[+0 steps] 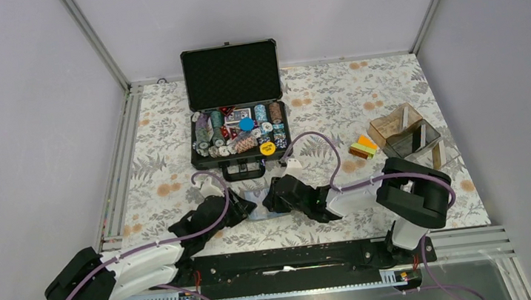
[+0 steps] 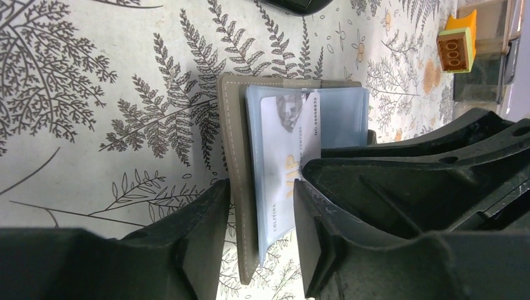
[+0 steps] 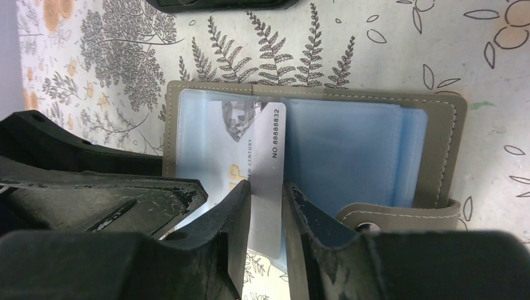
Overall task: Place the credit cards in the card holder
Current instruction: Insert the credit card into the card holder.
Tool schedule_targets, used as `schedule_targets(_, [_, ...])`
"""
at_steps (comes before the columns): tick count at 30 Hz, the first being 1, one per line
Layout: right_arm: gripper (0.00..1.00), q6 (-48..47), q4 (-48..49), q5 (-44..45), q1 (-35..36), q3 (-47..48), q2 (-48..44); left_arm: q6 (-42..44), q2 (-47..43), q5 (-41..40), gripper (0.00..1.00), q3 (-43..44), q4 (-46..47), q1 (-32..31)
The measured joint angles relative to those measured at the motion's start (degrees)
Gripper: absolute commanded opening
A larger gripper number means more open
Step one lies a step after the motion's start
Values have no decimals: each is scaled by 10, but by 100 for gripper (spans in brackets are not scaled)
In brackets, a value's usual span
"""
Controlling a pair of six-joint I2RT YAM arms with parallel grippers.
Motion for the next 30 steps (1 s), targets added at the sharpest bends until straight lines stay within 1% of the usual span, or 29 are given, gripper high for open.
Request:
schedule_targets(5, [35, -19, -29, 1, 1, 15, -1, 13, -23, -4, 48, 9, -37, 0])
schedule_targets(8, [35, -24, -38, 0, 1, 21, -1, 19, -33, -10, 43, 12, -57, 0])
schedule_targets(10, [36, -27, -45, -1, 2, 26, 1, 20, -36, -14, 36, 13, -66, 0])
schedule_targets(12, [36, -30, -52, 0, 3, 31, 2, 26, -36, -19, 25, 18, -84, 1])
schedule_targets(14, [35, -35, -58, 0, 4, 36, 3, 31, -33, -22, 17, 22, -98, 1])
schedule_targets(17, [35, -41, -63, 0, 7, 45, 8, 40, -28, -25, 12, 23, -103, 1])
schedule_targets(21, [35, -49, -73, -1, 16, 66, 23, 49, -23, -24, 12, 23, -93, 2])
schedule_targets(26, [37, -59, -90, 5, 20, 89, 38, 57, -21, -24, 15, 23, -87, 4])
schedule_targets(28, [38, -63, -94, 9, 21, 94, 41, 58, -21, -24, 18, 21, -86, 5])
schedule_targets(30, [41, -64, -98, 11, 22, 96, 41, 60, -21, -24, 25, 20, -84, 5])
